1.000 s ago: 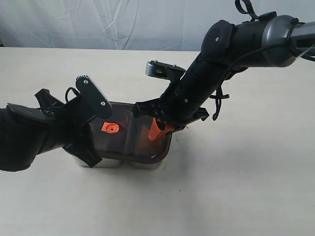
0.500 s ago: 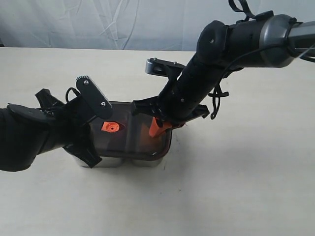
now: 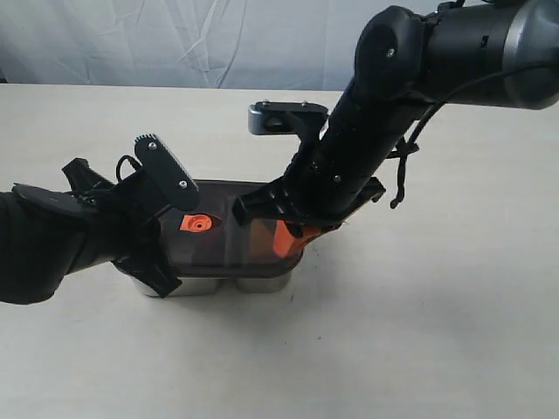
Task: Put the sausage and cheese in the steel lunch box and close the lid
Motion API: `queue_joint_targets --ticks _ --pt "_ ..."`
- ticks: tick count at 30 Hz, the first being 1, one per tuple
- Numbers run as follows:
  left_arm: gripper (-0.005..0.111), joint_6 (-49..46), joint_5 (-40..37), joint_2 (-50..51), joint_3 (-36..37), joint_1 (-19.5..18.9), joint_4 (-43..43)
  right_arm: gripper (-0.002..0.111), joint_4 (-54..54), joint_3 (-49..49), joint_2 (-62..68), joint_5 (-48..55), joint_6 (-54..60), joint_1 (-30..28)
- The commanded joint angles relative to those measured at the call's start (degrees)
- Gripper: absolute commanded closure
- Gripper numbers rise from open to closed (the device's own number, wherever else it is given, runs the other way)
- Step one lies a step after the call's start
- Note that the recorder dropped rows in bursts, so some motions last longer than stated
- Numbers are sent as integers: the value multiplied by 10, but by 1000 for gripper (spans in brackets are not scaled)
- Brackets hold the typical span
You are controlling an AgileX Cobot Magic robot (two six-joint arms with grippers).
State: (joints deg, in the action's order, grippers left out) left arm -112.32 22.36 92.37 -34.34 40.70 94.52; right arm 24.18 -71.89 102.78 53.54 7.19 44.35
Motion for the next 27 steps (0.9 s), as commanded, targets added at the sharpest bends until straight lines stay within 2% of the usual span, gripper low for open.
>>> queue_joint_targets --ticks 1,13,23,27 --pt "107 7 -61 33 20 0 54 109 -3 3 -5 1 3 33" --pt "107 7 -59 33 20 0 54 109 -26 3 70 -13 -17 38" --pt "107 7 -59 33 20 0 54 109 -7 3 47 30 -29 38" --pt "107 7 -59 33 20 0 54 109 -8 3 33 47 -29 57"
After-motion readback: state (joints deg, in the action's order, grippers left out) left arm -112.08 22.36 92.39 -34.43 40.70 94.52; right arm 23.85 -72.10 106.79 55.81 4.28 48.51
